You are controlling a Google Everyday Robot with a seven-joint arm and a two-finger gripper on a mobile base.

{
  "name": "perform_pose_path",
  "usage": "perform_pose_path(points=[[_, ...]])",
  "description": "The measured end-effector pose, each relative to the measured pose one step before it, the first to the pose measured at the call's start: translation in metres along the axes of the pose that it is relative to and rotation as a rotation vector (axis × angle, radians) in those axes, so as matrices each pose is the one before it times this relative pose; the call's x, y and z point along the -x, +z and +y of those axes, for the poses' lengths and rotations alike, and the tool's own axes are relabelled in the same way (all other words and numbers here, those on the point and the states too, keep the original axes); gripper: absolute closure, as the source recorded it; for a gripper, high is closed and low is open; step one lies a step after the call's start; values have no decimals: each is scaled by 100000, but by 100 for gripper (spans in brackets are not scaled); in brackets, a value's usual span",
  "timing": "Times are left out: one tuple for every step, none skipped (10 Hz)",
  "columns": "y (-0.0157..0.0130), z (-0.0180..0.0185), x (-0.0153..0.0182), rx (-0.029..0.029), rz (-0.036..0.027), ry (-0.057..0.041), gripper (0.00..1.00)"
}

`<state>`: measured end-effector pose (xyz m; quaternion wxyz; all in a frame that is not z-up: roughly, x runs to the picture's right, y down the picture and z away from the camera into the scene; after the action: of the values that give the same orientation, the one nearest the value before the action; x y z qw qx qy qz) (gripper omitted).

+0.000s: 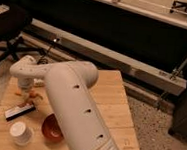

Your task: Place the pepper on the white sponge

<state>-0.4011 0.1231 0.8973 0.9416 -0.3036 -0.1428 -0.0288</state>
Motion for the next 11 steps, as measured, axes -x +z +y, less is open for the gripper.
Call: perform_pose_path(points=[[-143, -146, -183, -109, 268, 21, 46], [-357, -201, -157, -364, 178, -96, 55], [-332, -165, -265, -359, 296, 52, 63], [-280, -234, -551, -440, 725, 258, 66], [-172, -170, -449, -304, 554, 258, 66], [-53, -79, -677, 14, 1006, 456, 66], [39, -5, -425, 112, 669, 261, 66], [65, -16, -400, 152, 852, 194, 66], [87, -6, -210, 142, 498, 51, 66], [106, -6, -439, 318, 981, 191, 66], [151, -14, -419, 321, 965, 184, 66]])
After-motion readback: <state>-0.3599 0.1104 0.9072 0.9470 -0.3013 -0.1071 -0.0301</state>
